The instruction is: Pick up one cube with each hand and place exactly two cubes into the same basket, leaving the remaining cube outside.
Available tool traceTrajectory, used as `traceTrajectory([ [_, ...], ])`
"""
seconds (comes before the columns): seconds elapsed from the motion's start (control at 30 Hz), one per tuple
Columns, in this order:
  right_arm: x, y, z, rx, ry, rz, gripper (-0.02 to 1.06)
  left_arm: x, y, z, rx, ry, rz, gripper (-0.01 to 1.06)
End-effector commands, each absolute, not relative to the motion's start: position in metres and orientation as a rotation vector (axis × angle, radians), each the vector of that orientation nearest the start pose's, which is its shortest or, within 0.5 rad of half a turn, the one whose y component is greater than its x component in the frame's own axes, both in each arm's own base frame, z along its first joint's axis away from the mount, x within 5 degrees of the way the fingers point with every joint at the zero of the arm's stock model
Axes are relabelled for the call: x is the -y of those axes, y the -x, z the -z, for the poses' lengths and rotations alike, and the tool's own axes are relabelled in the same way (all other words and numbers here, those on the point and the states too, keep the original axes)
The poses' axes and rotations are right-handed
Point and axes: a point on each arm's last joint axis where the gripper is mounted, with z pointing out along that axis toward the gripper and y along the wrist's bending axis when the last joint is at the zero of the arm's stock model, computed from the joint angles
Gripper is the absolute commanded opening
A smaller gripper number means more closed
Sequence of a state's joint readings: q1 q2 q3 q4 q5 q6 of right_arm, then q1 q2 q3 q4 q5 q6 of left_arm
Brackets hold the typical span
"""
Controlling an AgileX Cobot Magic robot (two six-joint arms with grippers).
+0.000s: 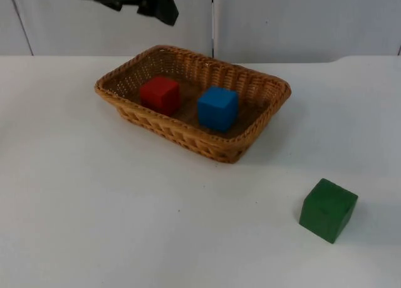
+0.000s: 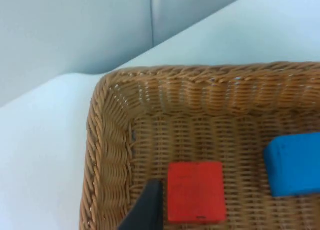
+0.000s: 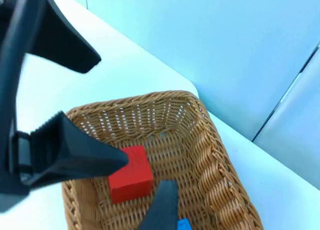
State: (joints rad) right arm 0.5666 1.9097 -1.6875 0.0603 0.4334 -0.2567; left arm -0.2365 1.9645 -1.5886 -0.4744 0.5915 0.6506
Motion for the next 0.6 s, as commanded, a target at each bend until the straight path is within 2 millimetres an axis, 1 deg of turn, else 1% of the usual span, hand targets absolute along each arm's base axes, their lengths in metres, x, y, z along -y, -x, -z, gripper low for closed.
traceTrajectory([
  [0.0,-0.242,-0.376,-0.333,-2.0,0.817,-0.249,0.76,0.129,-0.422,-0.271,-2.272,-0.71,0.31,0.92],
  [0.03,-0.242,-0.376,-0.333,-2.0,0.817,-0.249,0.76,0.129,-0.422,-0.271,-2.272,-0.71,0.31,0.92],
  [0.1,-0.238,-0.37,-0.342,-2.004,0.818,-0.251,0.76,0.128,-0.417,-0.282,-2.27,-0.705,0.318,0.92],
  [0.23,-0.231,-0.358,-0.356,-2.003,0.814,-0.257,0.76,0.125,-0.406,-0.297,-2.274,-0.68,0.322,0.92],
  [0.27,-0.231,-0.358,-0.356,-2.003,0.814,-0.257,0.76,0.125,-0.406,-0.297,-2.274,-0.68,0.322,0.92],
  [0.4,-0.223,-0.344,-0.365,-1.995,0.802,-0.272,0.76,0.123,-0.396,-0.307,-2.277,-0.675,0.332,0.92],
  [0.43,-0.223,-0.344,-0.365,-1.995,0.802,-0.272,0.76,0.123,-0.396,-0.307,-2.277,-0.675,0.332,0.92],
  [0.57,-0.215,-0.331,-0.368,-1.998,0.802,-0.274,0.76,0.122,-0.388,-0.317,-2.283,-0.666,0.355,0.92],
])
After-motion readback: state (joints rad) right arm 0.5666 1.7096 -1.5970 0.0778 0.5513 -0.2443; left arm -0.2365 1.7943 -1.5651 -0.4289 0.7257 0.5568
